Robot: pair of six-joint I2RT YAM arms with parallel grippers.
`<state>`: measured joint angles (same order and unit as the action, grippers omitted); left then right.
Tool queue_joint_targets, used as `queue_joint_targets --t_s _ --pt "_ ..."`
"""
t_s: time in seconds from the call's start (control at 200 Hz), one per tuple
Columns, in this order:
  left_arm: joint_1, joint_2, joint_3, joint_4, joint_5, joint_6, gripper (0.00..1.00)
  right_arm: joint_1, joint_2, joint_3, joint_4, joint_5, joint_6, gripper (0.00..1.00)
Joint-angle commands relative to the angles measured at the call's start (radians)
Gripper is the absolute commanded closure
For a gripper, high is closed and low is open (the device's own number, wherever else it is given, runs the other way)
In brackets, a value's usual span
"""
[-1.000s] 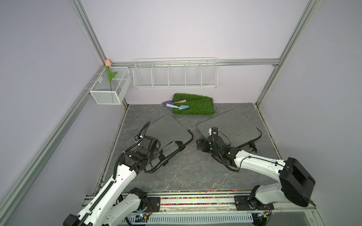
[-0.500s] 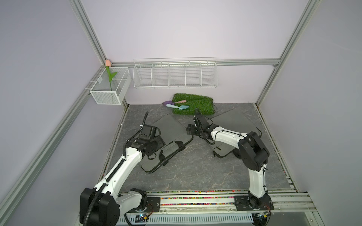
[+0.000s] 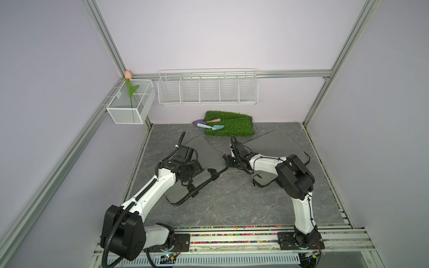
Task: Put the mouse into the laptop bag
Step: Adjust the zippered laptop bag at the center of the board, then zip the zipper on the zippered laptop bag.
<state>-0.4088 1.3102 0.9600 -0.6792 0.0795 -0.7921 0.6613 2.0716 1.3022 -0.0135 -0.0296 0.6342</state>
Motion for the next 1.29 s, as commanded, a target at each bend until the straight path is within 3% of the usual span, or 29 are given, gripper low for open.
queue_joint_targets --t_s 0.0,0.26,0.365,0.445,0.535,0.685,0.795,0.875,1.145,1.29 --pt "-0.016 0.014 0.023 0.017 -0.005 0.003 0.33 0.011 -0.065 -0.097 0.018 -0.023 0.030 0.94" --pt "-0.036 0.073 0.062 0.022 0.004 -0.018 0.35 0.184 -0.241 -0.334 0.133 0.080 0.125 0.93" --pt "-0.036 0.135 0.095 0.023 0.034 -0.014 0.36 0.244 -0.248 -0.346 0.131 0.099 0.125 0.64" --pt "-0.049 0.188 0.132 -0.022 -0.016 0.020 0.38 0.243 -0.279 -0.376 0.148 0.100 0.101 0.54" --pt "-0.063 0.222 0.127 -0.019 -0.081 0.046 0.39 0.233 -0.351 -0.417 0.134 0.195 0.019 0.44" --pt "-0.062 0.263 0.126 -0.007 -0.120 0.080 0.39 0.231 -0.400 -0.469 0.173 0.346 -0.286 0.48" --pt "-0.061 0.315 0.186 -0.069 -0.205 0.118 0.39 0.231 -0.353 -0.476 0.235 0.256 -0.508 0.60" --pt "-0.061 0.379 0.230 -0.119 -0.253 0.137 0.39 0.231 -0.306 -0.468 0.262 0.164 -0.627 0.62" --pt "-0.060 0.452 0.253 -0.128 -0.262 0.149 0.40 0.227 -0.242 -0.515 0.416 0.123 -0.828 0.56" --pt "-0.059 0.455 0.255 -0.132 -0.254 0.151 0.40 0.216 -0.221 -0.499 0.415 0.180 -0.888 0.58"
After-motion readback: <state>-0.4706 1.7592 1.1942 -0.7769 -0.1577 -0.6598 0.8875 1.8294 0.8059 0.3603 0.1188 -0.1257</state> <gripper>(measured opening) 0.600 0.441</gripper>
